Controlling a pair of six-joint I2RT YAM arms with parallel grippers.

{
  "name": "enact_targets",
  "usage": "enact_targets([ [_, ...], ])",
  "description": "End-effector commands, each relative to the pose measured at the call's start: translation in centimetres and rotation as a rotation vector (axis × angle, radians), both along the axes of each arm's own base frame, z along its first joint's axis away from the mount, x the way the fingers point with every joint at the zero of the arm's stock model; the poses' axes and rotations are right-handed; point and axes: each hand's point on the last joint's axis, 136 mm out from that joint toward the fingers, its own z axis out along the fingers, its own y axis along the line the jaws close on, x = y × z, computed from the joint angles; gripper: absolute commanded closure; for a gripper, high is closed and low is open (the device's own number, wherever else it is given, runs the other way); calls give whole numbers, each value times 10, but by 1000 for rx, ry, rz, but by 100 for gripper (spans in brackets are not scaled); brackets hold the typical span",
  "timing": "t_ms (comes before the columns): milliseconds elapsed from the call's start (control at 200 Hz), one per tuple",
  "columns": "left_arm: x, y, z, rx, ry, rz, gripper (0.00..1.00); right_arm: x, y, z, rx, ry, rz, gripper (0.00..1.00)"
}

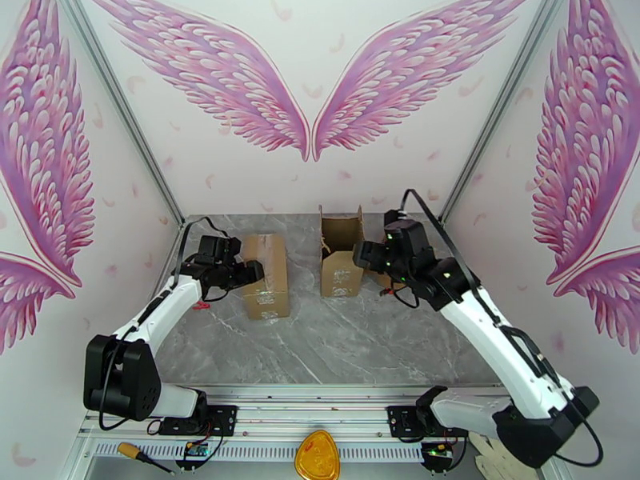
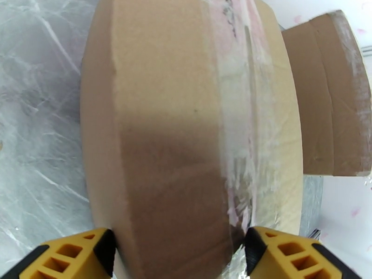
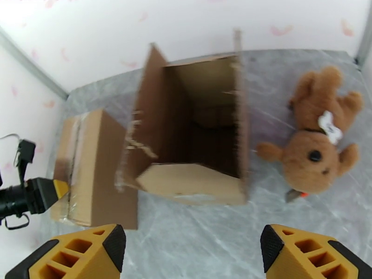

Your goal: Unpack the express box

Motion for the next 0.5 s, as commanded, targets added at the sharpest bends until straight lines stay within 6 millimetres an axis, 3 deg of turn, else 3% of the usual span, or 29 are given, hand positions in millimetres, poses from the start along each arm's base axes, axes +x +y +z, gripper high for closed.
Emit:
enact_targets([
  [0,-22,-21,-22,-12,101,-28,24,-30,-37,-37,33,118,-116,23],
  [100,-30,-35,-25,-46,133,5,26,-47,-70,-63,39,175,-217,26],
  [190,-39,-40,-27,-65,158,71,26,-53,-84,-89,67,221,-265,28],
  [370,-50,-62,-9,-123,103,101,28,-48,-105,-143,91,335,-328,35],
  [495,-58,-72,-9,-92,107,54,28,-33,-115,-173,88,387,-360,38],
])
